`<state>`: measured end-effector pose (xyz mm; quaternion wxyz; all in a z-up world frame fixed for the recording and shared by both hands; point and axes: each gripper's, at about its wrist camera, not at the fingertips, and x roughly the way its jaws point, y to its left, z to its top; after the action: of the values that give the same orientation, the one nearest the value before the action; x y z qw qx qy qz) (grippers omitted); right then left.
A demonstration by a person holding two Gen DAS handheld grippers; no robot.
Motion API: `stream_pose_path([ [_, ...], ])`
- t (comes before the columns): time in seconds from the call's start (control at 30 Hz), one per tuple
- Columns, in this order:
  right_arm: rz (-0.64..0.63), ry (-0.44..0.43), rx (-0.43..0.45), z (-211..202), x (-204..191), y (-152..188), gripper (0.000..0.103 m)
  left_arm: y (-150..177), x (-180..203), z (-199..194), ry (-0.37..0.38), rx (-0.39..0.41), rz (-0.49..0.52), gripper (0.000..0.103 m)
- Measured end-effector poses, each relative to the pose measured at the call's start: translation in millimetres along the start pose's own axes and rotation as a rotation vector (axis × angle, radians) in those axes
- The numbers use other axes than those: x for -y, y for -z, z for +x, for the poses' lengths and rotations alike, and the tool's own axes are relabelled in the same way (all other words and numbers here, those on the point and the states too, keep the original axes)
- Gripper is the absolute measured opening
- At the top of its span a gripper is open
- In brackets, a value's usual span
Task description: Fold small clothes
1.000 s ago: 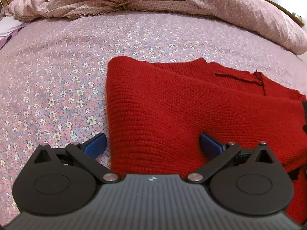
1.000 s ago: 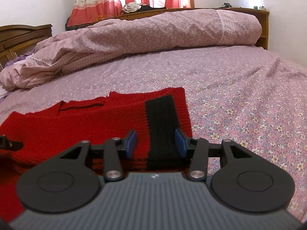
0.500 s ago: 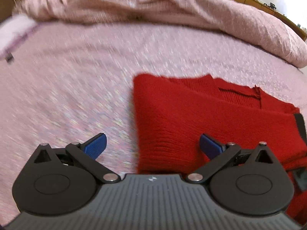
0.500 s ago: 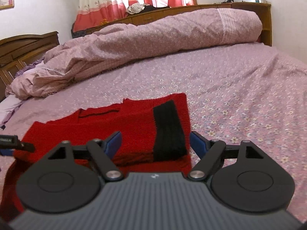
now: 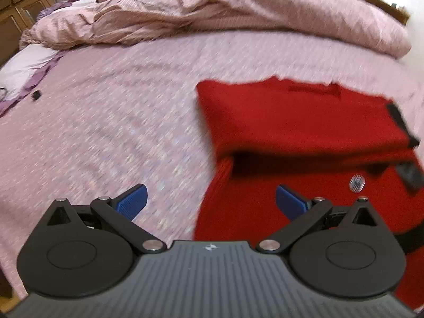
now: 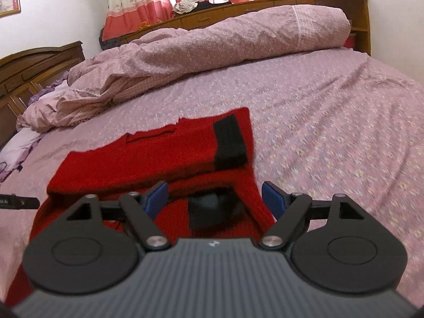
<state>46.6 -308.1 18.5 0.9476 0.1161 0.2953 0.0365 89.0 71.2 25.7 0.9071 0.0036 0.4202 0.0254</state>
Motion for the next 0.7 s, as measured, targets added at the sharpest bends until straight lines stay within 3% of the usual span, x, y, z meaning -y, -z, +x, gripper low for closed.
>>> stream_pose_path([
  [0.4,-0.002,0.070,-0.109,-35.4,15.3,45.7,0.079,67.3,-17.7,-8.3,-0.001,-0.113,-0.049,0.103],
  [0.53,-0.005,0.075,-0.144,-40.0,17.6,55.7,0.079,85.1,-11.3,-6.8,0.060,-0.152,-0.025,0.103],
  [0.7,-0.008,0.065,-0.181,-41.9,16.4,69.5,0.078,99.7,-0.9,-12.2,0.037,-0.129,0.062,0.103],
])
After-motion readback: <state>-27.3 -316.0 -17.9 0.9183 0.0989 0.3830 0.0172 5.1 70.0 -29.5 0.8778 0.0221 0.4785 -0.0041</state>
